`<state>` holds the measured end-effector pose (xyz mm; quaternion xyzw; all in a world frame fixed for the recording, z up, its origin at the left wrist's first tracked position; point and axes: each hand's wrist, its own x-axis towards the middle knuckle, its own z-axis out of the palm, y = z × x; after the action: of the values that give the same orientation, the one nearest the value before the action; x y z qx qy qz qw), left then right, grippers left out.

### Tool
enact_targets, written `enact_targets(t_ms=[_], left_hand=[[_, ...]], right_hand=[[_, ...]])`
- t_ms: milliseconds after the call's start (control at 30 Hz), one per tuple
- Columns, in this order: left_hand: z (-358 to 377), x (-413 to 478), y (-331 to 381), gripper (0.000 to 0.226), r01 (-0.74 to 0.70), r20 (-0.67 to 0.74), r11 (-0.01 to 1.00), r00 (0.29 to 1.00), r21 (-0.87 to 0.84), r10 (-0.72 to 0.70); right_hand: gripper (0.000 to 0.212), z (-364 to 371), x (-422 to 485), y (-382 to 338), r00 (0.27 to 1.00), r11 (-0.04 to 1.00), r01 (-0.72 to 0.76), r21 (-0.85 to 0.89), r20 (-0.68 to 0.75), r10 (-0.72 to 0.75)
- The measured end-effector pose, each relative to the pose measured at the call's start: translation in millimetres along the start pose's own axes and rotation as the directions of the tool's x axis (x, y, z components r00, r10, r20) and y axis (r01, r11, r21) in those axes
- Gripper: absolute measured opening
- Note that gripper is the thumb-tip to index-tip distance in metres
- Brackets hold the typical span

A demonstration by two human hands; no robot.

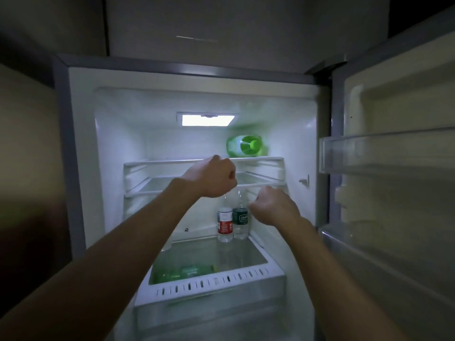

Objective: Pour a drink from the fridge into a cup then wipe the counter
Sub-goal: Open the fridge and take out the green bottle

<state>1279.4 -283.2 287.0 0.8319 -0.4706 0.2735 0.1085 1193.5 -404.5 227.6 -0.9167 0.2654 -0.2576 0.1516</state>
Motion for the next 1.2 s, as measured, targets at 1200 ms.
enact_targets(t_ms=[1200], left_hand=[[51.7, 203.7, -19.8, 0.031, -0.111, -0.006, 0.989, 0.994, 0.101, 0.112]], right_hand=[[0.018, 21.3, 47.4, 0.7, 0.994, 0.999, 0.023, -0.023, -0.11, -0.025]])
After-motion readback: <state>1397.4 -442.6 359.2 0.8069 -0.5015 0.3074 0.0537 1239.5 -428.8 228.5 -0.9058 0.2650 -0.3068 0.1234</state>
